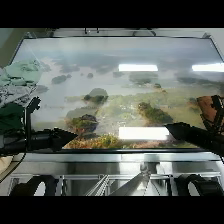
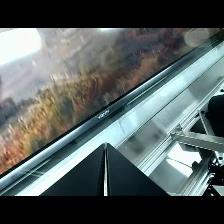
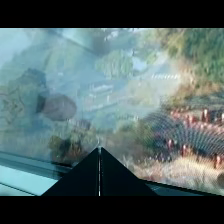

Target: Fold the shirts.

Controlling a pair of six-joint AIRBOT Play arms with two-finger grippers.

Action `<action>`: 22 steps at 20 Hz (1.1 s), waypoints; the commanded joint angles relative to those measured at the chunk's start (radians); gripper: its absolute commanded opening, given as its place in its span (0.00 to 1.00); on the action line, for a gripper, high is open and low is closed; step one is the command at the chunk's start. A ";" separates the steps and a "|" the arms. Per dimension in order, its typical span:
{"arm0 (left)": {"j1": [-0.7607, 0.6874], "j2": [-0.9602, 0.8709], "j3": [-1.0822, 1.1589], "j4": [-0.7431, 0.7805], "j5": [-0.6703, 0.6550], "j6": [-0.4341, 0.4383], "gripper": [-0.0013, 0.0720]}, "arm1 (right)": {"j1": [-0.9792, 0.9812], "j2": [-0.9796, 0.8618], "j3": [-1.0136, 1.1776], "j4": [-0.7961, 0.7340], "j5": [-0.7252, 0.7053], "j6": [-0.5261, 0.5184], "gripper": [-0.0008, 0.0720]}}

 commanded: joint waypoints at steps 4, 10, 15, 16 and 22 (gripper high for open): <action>0.001 0.001 0.000 0.000 0.001 0.000 0.05 | 0.001 0.001 0.000 0.000 0.000 0.000 0.04; 0.001 -0.019 0.064 0.036 0.093 -0.047 0.08 | 0.001 0.001 0.000 0.000 0.000 0.000 0.04; 0.103 -0.219 0.349 0.217 0.142 -0.113 0.99 | 0.001 0.001 0.000 0.000 0.000 0.000 0.04; 0.156 -0.280 0.418 0.236 0.162 -0.113 0.99 | 0.001 0.001 0.000 0.000 0.000 0.000 0.04; 0.352 -0.769 0.895 0.512 0.304 -0.112 1.00 | 0.001 0.001 0.000 0.000 0.000 0.000 0.04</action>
